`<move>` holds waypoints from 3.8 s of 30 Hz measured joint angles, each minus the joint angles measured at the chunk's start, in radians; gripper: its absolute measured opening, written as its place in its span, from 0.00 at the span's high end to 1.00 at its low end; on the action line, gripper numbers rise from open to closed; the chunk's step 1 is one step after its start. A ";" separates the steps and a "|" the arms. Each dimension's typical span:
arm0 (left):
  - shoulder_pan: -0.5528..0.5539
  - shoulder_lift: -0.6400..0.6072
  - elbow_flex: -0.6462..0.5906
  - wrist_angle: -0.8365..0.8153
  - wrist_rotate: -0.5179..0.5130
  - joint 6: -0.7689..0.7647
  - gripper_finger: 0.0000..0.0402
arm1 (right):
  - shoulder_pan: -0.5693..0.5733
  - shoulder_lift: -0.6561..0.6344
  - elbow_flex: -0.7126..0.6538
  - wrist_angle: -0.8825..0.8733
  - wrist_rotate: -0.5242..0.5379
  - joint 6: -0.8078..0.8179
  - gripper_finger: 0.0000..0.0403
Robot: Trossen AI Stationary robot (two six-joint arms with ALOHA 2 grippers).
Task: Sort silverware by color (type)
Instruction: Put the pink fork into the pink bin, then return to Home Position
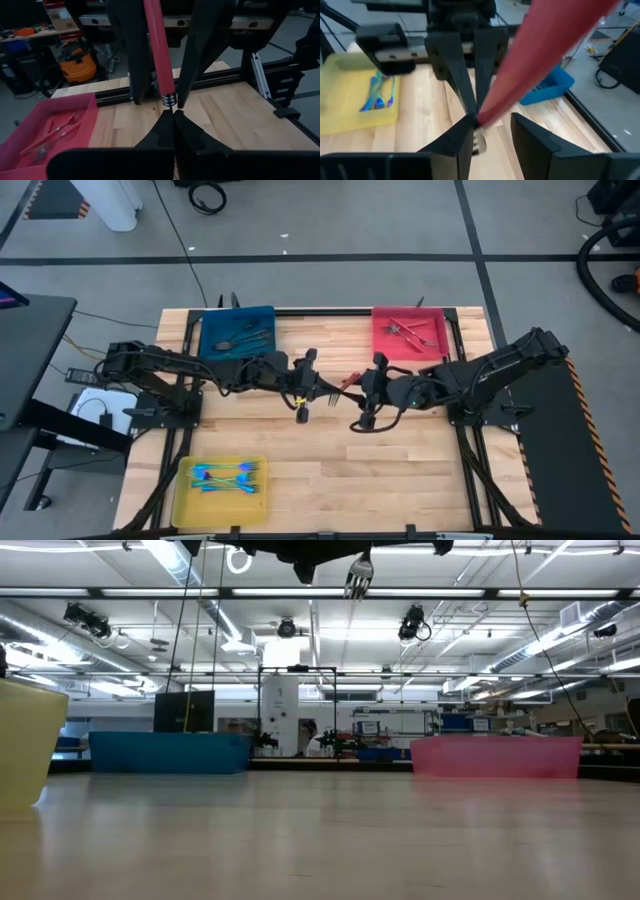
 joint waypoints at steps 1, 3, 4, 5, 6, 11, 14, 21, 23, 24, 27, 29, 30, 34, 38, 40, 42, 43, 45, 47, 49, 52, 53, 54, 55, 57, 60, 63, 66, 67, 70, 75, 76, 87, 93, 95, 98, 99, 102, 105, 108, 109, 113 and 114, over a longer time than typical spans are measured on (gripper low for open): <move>0.000 0.000 0.000 0.000 0.000 0.000 1.00 | -0.002 0.000 0.000 0.012 -0.006 -0.001 0.65; 0.002 0.000 0.000 -0.003 0.000 0.000 1.00 | -0.003 0.000 0.000 0.032 -0.033 -0.004 0.65; 0.003 0.000 0.000 -0.003 0.000 0.000 1.00 | -0.003 0.000 0.000 0.039 -0.045 -0.012 0.65; 0.003 0.000 0.000 -0.002 0.000 0.001 1.00 | -0.003 0.000 0.000 0.044 -0.050 -0.021 0.65; 0.003 0.000 0.000 -0.002 0.000 0.001 1.00 | -0.004 0.000 0.000 0.048 -0.049 -0.027 0.65; 0.003 0.000 0.000 -0.003 -0.004 0.001 1.00 | -0.031 0.000 0.000 0.056 -0.049 -0.011 0.69; 0.004 0.000 0.000 -0.002 -0.005 0.001 1.00 | -0.044 0.001 0.000 0.055 -0.050 0.006 0.77; 0.016 0.000 0.000 -0.006 -0.005 0.013 1.00 | -0.052 0.001 0.000 0.052 -0.057 0.006 0.90; 0.031 0.000 0.000 -0.015 -0.002 0.012 1.00 | -0.058 0.001 0.000 0.044 -0.052 0.004 0.90; 0.040 0.000 0.000 -0.021 0.000 0.012 1.00 | -0.064 0.001 0.000 0.039 -0.051 0.003 0.90; 0.068 0.000 0.000 -0.050 0.000 0.009 0.96 | -0.084 0.002 0.000 0.017 -0.044 -0.018 0.90; 0.083 0.000 0.000 -0.074 0.002 0.008 0.92 | -0.102 0.001 0.000 0.001 -0.025 -0.030 0.90; 0.089 0.000 0.000 -0.086 0.002 0.007 0.90 | -0.112 0.001 0.000 -0.017 -0.007 -0.031 0.90; 0.105 0.000 0.000 -0.128 0.002 -0.004 0.82 | -0.171 -0.002 0.000 -0.138 0.042 -0.023 0.90; 0.109 -0.005 0.000 -0.184 0.001 -0.007 0.77 | -0.260 -0.002 0.000 -0.290 0.053 0.029 0.90; 0.109 -0.010 0.000 -0.210 -0.001 -0.007 0.76 | -0.311 -0.002 0.000 -0.362 0.055 0.056 0.90; 0.109 -0.026 0.000 -0.244 -0.001 -0.007 0.76 | -0.362 -0.001 0.000 -0.440 0.055 0.070 0.90; 0.109 -0.033 0.000 -0.252 -0.001 -0.007 0.76 | -0.389 -0.001 0.000 -0.473 0.055 0.073 0.90; 0.115 -0.053 0.000 -0.281 -0.001 0.001 0.76 | -0.443 -0.001 0.000 -0.533 0.053 0.074 0.90; 0.123 -0.084 0.000 -0.317 -0.001 0.004 0.76 | -0.504 -0.001 0.000 -0.585 0.038 0.074 0.90; 0.136 -0.119 0.000 -0.349 -0.001 0.005 0.76 | -0.567 0.002 0.000 -0.627 0.029 0.075 0.90; 0.160 -0.180 0.000 -0.436 -0.002 0.005 0.76 | -0.659 0.018 0.000 -0.678 0.027 0.069 0.90; 0.168 -0.200 0.000 -0.469 -0.002 0.005 0.76 | -0.685 0.025 0.000 -0.689 0.026 0.058 0.90; 0.178 -0.223 0.000 -0.508 -0.002 0.005 0.76 | -0.711 0.035 0.000 -0.697 0.023 0.050 0.90; 0.186 -0.242 0.000 -0.536 -0.003 0.002 0.76 | -0.733 0.046 0.000 -0.701 0.021 0.039 0.90; 0.200 -0.275 0.001 -0.572 -0.003 0.001 0.76 | -0.775 0.074 0.000 -0.708 0.007 0.012 0.90; 0.213 -0.319 0.000 -0.647 -0.004 0.000 0.76 | -0.826 0.130 0.000 -0.733 -0.002 -0.014 0.90; 0.213 -0.359 -0.001 -0.735 -0.004 0.000 0.76 | -0.864 0.190 0.000 -0.764 0.004 -0.021 0.89; 0.207 -0.387 0.000 -0.797 -0.002 -0.002 0.76 | -0.890 0.245 0.000 -0.775 -0.005 -0.022 0.87; 0.207 -0.393 0.000 -0.810 -0.001 -0.007 0.76 | -0.896 0.261 0.000 -0.778 -0.016 -0.023 0.86; 0.203 -0.407 0.000 -0.848 -0.003 -0.033 0.76 | -0.903 0.304 0.000 -0.780 -0.033 -0.023 0.84; 0.196 -0.409 -0.002 -0.899 -0.002 -0.063 0.76 | -0.906 0.345 0.000 -0.791 -0.020 -0.017 0.83; 0.194 -0.409 -0.009 -0.895 -0.002 -0.069 0.76 | -0.906 0.348 0.000 -0.791 -0.013 -0.014 0.83; 0.175 -0.433 -0.170 -0.840 -0.008 -0.113 0.76 | -0.916 0.334 0.000 -0.791 -0.054 0.004 0.78; 0.175 -0.455 -0.219 -0.818 -0.009 -0.139 0.76 | -0.916 0.334 0.000 -0.794 -0.050 0.013 0.70; 0.169 -0.462 -0.219 -0.766 -0.011 -0.159 0.76 | -0.915 0.334 0.000 -0.799 -0.030 0.014 0.67; 0.149 -0.487 -0.217 -0.693 -0.011 -0.161 0.76 | -0.909 0.334 0.002 -0.819 -0.005 0.016 0.63; 0.144 -0.501 -0.217 -0.689 -0.011 -0.158 0.76 | -0.904 0.334 0.010 -0.843 -0.002 0.024 0.63; 0.127 -0.546 -0.218 -0.660 -0.013 -0.157 0.76 | -0.888 0.331 0.047 -0.930 -0.032 0.073 0.62; 0.105 -0.604 -0.219 -0.666 -0.025 -0.158 0.76 | -0.862 0.304 0.093 -0.999 -0.100 0.138 0.62; 0.073 -0.669 -0.240 -0.665 -0.056 -0.163 0.76 | -0.813 0.238 0.095 -0.962 -0.117 0.154 0.62; 0.059 -0.693 -0.252 -0.655 -0.077 -0.164 0.76 | -0.793 0.210 0.092 -0.935 -0.111 0.154 0.62; 0.003 -0.810 -0.363 -0.607 -0.203 -0.210 0.76 | -0.714 0.059 0.053 -0.784 -0.092 0.140 0.62; -0.010 -0.845 -0.400 -0.591 -0.220 -0.220 0.76 | -0.692 0.015 0.039 -0.734 -0.091 0.130 0.62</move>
